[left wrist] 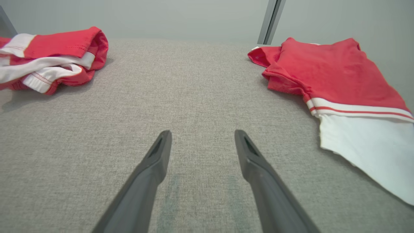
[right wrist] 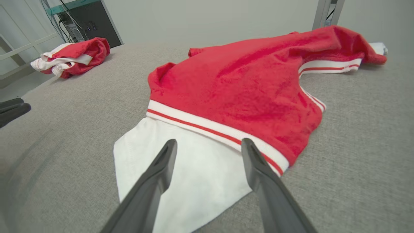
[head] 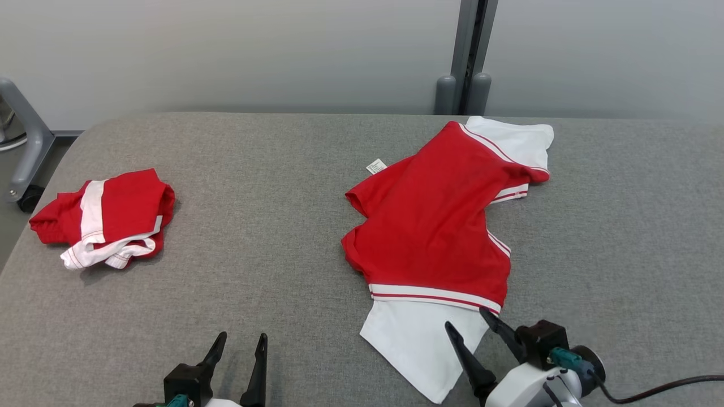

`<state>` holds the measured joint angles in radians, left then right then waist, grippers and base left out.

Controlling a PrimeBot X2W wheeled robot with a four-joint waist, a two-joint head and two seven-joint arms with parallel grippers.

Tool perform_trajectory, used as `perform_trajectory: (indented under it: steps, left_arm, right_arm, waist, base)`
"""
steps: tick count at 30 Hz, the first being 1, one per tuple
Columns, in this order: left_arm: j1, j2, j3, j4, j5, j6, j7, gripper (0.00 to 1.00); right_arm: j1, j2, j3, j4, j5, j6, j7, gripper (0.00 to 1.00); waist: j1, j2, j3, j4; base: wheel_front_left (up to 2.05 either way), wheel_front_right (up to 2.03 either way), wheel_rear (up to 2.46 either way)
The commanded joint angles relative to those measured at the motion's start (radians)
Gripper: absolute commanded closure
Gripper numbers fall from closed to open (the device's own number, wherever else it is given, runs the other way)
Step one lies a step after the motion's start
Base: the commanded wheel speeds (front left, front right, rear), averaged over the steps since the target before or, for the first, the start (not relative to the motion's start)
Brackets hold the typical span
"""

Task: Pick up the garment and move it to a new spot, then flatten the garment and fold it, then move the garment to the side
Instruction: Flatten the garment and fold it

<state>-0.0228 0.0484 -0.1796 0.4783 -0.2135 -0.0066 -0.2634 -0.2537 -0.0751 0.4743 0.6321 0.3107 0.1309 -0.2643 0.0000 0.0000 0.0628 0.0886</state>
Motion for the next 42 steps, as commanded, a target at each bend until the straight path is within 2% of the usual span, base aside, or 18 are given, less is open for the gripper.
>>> perform_trajectory:
  steps: [1, 14, 21, 22, 23, 24, 28, 31, 32, 38, 42]
  left_arm:
    - [0.010, 0.004, 0.003, 0.002, -0.003, 0.000, -0.002, 0.00]
    - [0.010, 0.004, 0.007, 0.000, -0.007, 0.007, -0.002, 0.00]
    - [-0.006, 0.004, 0.002, 0.005, -0.010, 0.003, -0.002, 0.00]
    - [-0.008, 0.004, 0.002, 0.005, -0.010, 0.003, -0.002, 0.00]
    - [-0.009, 0.004, 0.002, 0.005, -0.010, 0.004, -0.002, 0.00]
    - [-0.009, 0.004, 0.001, 0.006, -0.010, 0.006, -0.002, 0.00]
    - [-0.008, 0.004, 0.009, 0.009, -0.008, 0.006, -0.002, 0.00]
    - [0.000, 0.003, 0.016, 0.009, -0.009, 0.008, -0.002, 0.00]
    - [0.000, 0.003, 0.016, 0.009, -0.009, 0.008, -0.002, 0.00]
    - [0.013, 0.003, 0.021, 0.004, -0.014, 0.006, -0.002, 0.00]
    - [0.012, 0.004, 0.012, 0.006, -0.019, 0.009, -0.002, 0.00]
  right_arm:
    - [0.010, -0.010, 0.006, 0.004, 0.008, 0.000, 0.000, 0.00]
    - [0.061, -0.042, 0.160, 0.020, 0.008, 0.000, 0.000, 0.00]
    - [0.029, -0.046, 0.238, 0.143, -0.015, 0.000, 0.006, 0.00]
    - [0.025, -0.046, 0.244, 0.165, -0.015, 0.000, 0.007, 0.13]
    - [0.019, -0.045, 0.248, 0.180, -0.013, 0.000, 0.008, 0.54]
    - [0.015, -0.043, 0.249, 0.190, -0.009, 0.000, 0.009, 1.00]
    - [-0.007, -0.049, 0.229, 0.183, 0.005, 0.000, 0.008, 1.00]
    - [-0.031, -0.074, 0.144, 0.105, 0.021, -0.001, 0.000, 1.00]
    - [-0.031, -0.074, 0.144, 0.105, 0.021, -0.001, 0.000, 1.00]
    - [-0.073, -0.112, -0.081, -0.132, 0.005, 0.000, 0.000, 1.00]
    - [-0.165, -0.146, -0.154, -0.259, -0.022, 0.000, 0.000, 1.00]
  waist:
    - [0.0000, 0.0000, 0.000, 0.002]
    - [0.0000, 0.0000, 0.007, -0.002]
    - [0.0000, 0.0000, 0.016, -0.002]
    - [0.0000, 0.0000, 0.018, -0.001]
    - [0.0000, 0.0000, 0.019, 0.000]
    - [0.0000, 0.0000, 0.019, 0.001]
    - [0.0000, 0.0000, 0.021, -0.002]
    - [0.0000, 0.0000, 0.016, -0.011]
    - [0.0000, 0.0000, 0.016, -0.011]
    - [0.0000, 0.0000, -0.006, -0.041]
    - [0.0000, 0.0000, -0.015, -0.054]
  base:
    - [0.00, 0.00, 0.00]
    - [0.00, 0.00, 0.00]
    - [0.00, 0.00, 0.00]
    - [0.00, 0.00, 0.00]
    - [0.00, 0.00, 0.00]
    - [0.00, 0.00, 0.00]
    - [0.00, 0.00, 0.00]
    - [0.00, 0.00, 0.00]
    - [0.00, 0.00, 0.00]
    - [0.00, 0.00, 0.00]
    - [0.00, 0.00, 0.00]
